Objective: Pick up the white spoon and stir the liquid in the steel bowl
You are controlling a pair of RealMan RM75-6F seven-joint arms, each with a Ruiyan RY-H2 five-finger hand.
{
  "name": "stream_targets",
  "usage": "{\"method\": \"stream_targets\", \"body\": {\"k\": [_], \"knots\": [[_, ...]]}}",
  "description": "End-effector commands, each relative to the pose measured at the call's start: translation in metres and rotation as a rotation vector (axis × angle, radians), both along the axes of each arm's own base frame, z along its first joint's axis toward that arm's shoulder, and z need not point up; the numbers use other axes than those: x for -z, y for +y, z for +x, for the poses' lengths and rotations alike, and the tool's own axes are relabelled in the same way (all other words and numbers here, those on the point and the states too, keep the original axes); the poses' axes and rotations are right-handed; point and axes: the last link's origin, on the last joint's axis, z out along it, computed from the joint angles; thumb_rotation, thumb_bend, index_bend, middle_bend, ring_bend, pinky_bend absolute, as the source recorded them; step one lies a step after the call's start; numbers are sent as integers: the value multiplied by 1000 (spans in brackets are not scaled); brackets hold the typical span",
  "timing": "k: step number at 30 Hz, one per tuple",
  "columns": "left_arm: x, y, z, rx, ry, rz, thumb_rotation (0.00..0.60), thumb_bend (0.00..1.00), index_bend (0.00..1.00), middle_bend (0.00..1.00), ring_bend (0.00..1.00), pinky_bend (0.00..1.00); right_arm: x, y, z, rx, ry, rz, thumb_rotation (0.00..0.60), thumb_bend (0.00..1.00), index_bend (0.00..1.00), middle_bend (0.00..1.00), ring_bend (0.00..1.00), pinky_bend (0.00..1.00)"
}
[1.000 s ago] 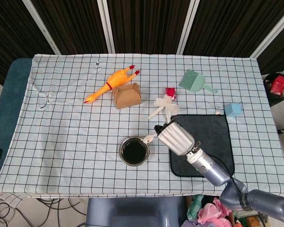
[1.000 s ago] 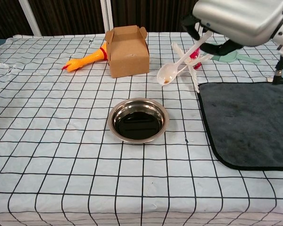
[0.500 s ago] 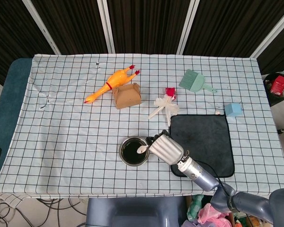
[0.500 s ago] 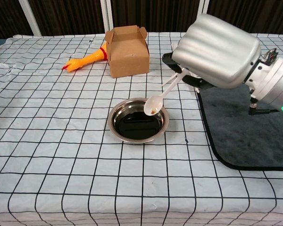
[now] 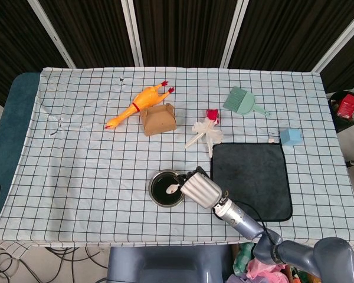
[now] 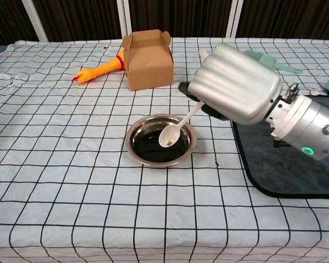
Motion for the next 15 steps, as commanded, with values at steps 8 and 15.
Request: {"method": "stream_targets", "body": {"k": [8,15], "knots": [[0,-1,0,1,-4,-3,600,322,102,9,0,0,26,5,3,-13,-21,46,600,431,708,877,1000,1000],[-1,-1,0,4,-10,-9,600,322,101,8,0,0,37,-2,4,-1,-16,40,600,431,708,877,1000,1000]]}}
